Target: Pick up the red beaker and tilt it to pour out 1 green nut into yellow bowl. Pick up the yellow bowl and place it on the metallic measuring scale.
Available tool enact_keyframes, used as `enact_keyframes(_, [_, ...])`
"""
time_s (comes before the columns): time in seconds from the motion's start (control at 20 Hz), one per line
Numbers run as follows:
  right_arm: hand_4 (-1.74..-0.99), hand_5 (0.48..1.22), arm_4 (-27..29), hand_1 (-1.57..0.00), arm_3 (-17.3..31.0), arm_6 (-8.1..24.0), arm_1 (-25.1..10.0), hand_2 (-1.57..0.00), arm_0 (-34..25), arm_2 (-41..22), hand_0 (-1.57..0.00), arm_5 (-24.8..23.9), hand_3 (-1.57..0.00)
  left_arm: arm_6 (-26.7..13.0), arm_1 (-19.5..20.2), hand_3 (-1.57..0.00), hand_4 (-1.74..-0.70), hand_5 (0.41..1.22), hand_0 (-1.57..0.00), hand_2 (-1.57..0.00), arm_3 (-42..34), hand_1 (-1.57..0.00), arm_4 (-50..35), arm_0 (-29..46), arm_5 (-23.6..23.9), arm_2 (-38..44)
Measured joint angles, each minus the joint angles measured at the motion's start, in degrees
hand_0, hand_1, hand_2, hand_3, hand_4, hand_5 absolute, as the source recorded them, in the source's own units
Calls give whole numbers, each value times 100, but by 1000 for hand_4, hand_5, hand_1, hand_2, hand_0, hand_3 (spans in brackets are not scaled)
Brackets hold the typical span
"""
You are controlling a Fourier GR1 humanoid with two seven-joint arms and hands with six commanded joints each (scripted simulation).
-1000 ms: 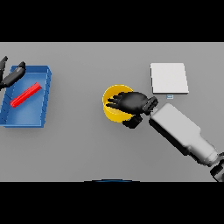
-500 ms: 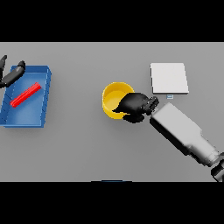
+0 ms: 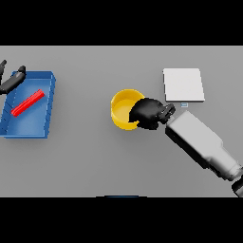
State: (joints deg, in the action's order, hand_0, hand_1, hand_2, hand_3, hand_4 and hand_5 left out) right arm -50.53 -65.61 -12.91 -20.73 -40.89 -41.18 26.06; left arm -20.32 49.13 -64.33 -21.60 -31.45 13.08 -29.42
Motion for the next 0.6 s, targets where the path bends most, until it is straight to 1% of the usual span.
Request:
enact_keyframes(0.05, [-1730, 1213, 30, -1540, -4, 14, -30, -1331, -24, 51, -1542, 3, -1340, 24, -29, 1, -717, 696, 1, 1, 5, 1, 10, 42, 40, -10])
enact_keyframes(0.15, [-1734, 1216, 169, -1551, -169, 80, -104, -1344, -53, 195, -1553, 159, -1317, -28, 37, 1, -723, 694, 1, 1, 9, 1, 14, -13, 27, 20])
enact_keyframes(0.25, [-1737, 1218, 299, -1558, -411, 227, -174, -1414, -52, 346, -1559, 341, -1252, -18, -25, 1, -724, 693, 1, 1, 67, 1, 25, -3, 16, -10])
enact_keyframes(0.3, [-1737, 1218, 357, -1561, -601, 223, -290, -1429, -69, 421, -1562, 453, -1228, -68, -14, 1, -723, 692, 1, 1, 7, 1, 18, 25, 45, -16])
enact_keyframes(0.35, [-1738, 1219, 365, -1563, -711, 382, -274, -1432, -88, 462, -1563, 489, -1208, -52, -43, 1, -722, 688, 1, 1, 50, 1, 48, -3, 41, -37])
enact_keyframes(0.4, [-1739, 1219, 381, -1565, -779, 367, -329, -1426, -57, 522, -1565, 462, -1194, -9, -18, 1, -717, 686, 1, 1, 45, 1, 45, 5, 3, -33])
enact_keyframes(0.45, [-1739, 1220, 390, -1566, -889, 347, -528, -1455, -55, 635, -1566, 484, -1180, -7, 5, 1, -714, 686, 1, 1, -7, 1, 47, -15, -21, -39])
enact_keyframes(0.5, [-1740, 1220, 389, -1567, -989, 484, -634, -1478, -4, 725, -1567, 471, -1170, -24, 18, 1, -714, 686, 1, 1, -17, 1, 46, 17, 1, -37])
enact_keyframes(0.55, [-1740, 1220, 407, -1568, -1086, 519, -705, -1497, 59, 771, -1568, 477, -1164, -60, 15, 1, -716, 686, 1, 1, -126, 1, 48, 39, 61, -53])
enact_keyframes(0.6, [-1740, 1220, 425, -1568, -1182, 512, -759, -1512, 122, 800, -1559, 484, -1163, -128, -4, 1, -718, 686, 1, 1, -46, 1, 21, -55, 20, -24])
